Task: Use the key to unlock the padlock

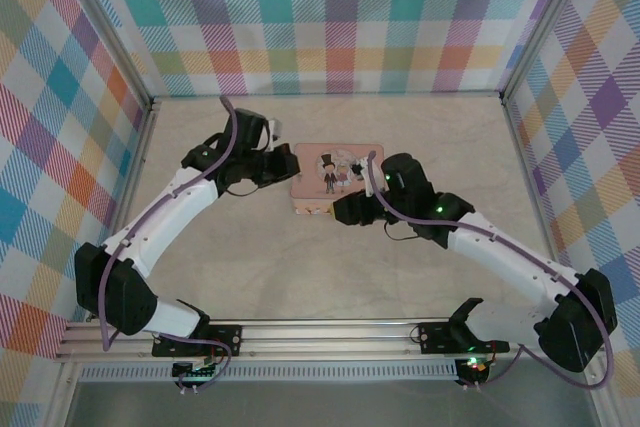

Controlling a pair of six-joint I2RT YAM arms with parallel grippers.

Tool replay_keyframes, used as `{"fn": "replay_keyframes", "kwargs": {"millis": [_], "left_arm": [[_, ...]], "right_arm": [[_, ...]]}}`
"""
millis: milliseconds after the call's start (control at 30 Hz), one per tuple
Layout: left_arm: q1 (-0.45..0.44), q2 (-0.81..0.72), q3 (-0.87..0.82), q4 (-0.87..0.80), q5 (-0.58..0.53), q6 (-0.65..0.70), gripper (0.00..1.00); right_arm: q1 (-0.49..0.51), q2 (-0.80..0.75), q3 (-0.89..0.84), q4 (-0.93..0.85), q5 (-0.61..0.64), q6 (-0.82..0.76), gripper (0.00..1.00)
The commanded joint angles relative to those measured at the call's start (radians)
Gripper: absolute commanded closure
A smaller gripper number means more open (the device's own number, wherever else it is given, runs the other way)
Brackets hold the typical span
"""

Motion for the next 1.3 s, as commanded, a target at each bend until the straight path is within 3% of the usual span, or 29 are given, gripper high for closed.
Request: {"fn": "replay_keyframes", "kwargs": {"millis": [0,133,233,333,1267], "left_arm": [[-0.044,0.02,0.076,-0.065,0.122,0.038,1.0],[-0.075,0.031,0.135,-0.081,0.17,0.037,1.0],[-0.098,0.038,0.18,-0.104,0.191,0.042,1.0],[-0.12,0.044,0.208,-0.109,0.222,0.041,1.0],[-0.176,0.104,0.298,-0.144,0.262,0.052,1.0]], "right_arm": [[0.006,-0.011,0.072,-0.03,-0.032,-0.087,0.59],[0.005,-0.02,0.11,-0.051,-0.034,-0.129,0.58],[0.006,-0.029,0.134,-0.07,-0.03,-0.157,0.5],[0.004,-0.029,0.158,-0.094,-0.013,-0.186,0.49],[0.003,-0.025,0.258,-0.188,0.076,-0.273,0.68]]}}
